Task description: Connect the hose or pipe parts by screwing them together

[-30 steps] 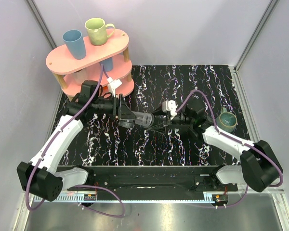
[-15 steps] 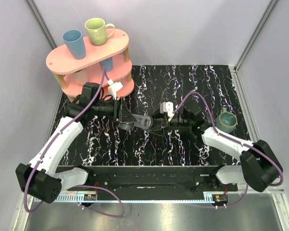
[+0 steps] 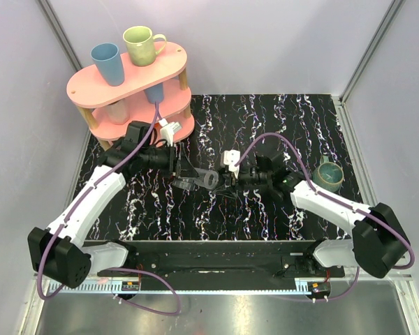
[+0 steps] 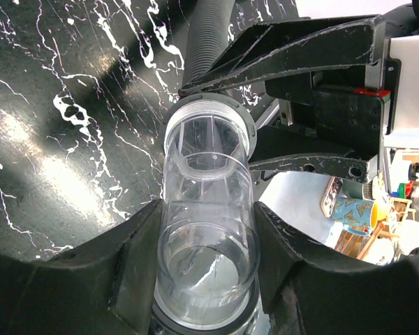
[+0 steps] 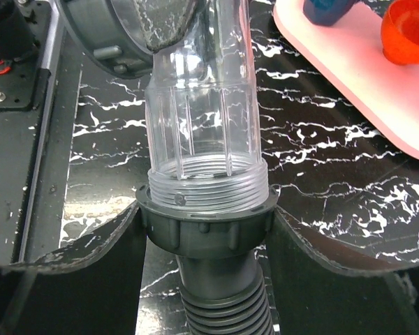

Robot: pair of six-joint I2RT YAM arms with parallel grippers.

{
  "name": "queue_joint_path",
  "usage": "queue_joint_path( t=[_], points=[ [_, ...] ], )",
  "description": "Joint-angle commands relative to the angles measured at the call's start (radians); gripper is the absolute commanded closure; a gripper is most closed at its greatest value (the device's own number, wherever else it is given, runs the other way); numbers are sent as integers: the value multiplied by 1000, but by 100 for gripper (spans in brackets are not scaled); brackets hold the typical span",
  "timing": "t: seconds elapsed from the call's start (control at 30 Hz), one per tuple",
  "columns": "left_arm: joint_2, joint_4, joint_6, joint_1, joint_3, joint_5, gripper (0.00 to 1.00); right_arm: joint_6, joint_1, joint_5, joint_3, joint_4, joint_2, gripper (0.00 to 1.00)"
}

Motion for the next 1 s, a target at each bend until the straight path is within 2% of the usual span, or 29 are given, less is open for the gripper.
queue_joint_path(
  t=[0.0, 0.2, 0.23, 0.27, 0.33, 0.4, 0.47, 0.6, 0.77, 0.87, 0.97],
  points=[
    [40, -56, 3, -14, 31, -112, 100, -60, 33, -6, 117, 86, -26, 73],
    [48, -4, -22, -14, 3, -17, 100, -65, 42, -23, 117, 122, 4, 70],
    [46, -4, -16, -14, -1, -6, 100, -71, 42, -21, 109, 130, 5, 67],
    [43, -6, 0, -14, -9, 3, 100, -89, 42, -16, 106, 139, 2, 59],
    [42, -16, 16, -16, -18, 9, 100, -119, 43, -3, 100, 135, -1, 56],
    [49, -18, 23, -13, -21, 20, 100, -134, 42, -7, 106, 113, -7, 60],
    [65, -16, 4, -13, -14, 26, 100, -134, 42, -38, 107, 119, -19, 73],
    [79, -26, -5, -14, 3, -27, 100, -107, 43, -84, 123, 113, -27, 72],
    [76, 89, 24, -14, -59, 96, 100, -99, 43, -133, 207, -58, 24, 71],
    [57, 112, 92, -20, -87, 124, 100, -85, 40, -150, 241, -95, 39, 72],
    [39, 152, 165, -31, -119, 86, 100, -48, 26, -220, 325, -173, 69, 74]
  ],
)
